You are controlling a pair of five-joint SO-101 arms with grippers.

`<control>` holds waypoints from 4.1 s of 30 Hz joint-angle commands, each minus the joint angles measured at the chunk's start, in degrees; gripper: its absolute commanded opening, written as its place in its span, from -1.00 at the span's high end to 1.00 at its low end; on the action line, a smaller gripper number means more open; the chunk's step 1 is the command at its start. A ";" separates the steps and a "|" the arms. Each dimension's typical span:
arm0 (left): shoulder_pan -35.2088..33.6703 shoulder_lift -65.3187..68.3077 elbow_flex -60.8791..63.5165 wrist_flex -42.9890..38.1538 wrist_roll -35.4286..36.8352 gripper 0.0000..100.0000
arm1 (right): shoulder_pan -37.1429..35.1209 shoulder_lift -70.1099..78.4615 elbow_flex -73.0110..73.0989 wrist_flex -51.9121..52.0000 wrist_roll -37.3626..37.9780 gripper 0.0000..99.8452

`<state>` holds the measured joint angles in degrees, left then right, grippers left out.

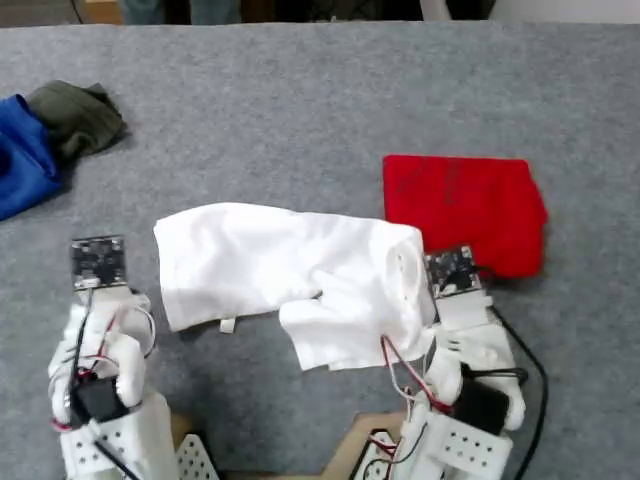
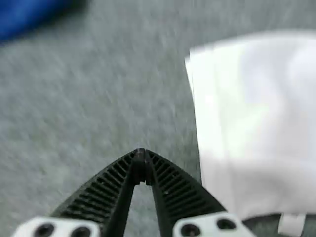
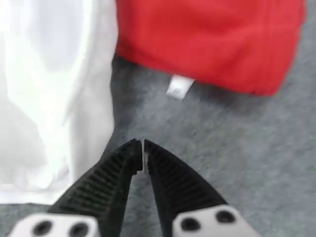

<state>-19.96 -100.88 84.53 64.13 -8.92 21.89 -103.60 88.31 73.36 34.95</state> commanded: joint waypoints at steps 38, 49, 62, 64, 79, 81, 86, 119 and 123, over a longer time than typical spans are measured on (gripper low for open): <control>-13.93 59.87 -16.92 -29.71 0.44 0.94 | -75.52 67.65 -27.03 -8.09 4.40 0.70; -13.85 59.96 -16.92 -29.98 0.44 0.94 | -71.91 75.65 -24.84 -13.19 2.20 0.70; -13.76 60.04 -16.66 -30.07 0.44 0.94 | -66.46 75.82 -20.18 -18.99 2.73 0.70; -13.76 60.04 -16.57 -30.07 0.44 0.94 | -66.46 75.82 -19.91 -19.34 2.73 0.70; -13.41 59.87 -16.75 -29.63 0.35 0.94 | -64.79 87.08 -27.03 -19.78 2.29 0.97; -13.49 59.78 -17.71 -27.69 0.44 0.94 | -62.42 87.08 -28.35 -20.04 2.29 0.97; -14.20 60.48 -22.99 -17.76 5.71 0.94 | -53.98 82.86 -36.00 -13.98 2.29 0.97; 20.00 98.11 -49.45 -12.92 11.08 0.94 | -22.07 75.30 -38.81 -43.16 -10.90 0.97; 19.12 97.67 -62.02 -7.30 10.99 0.94 | -21.98 75.65 -39.96 -45.19 -13.27 0.97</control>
<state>0.18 -2.95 33.01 54.11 1.80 -0.88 -27.91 49.89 30.64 24.04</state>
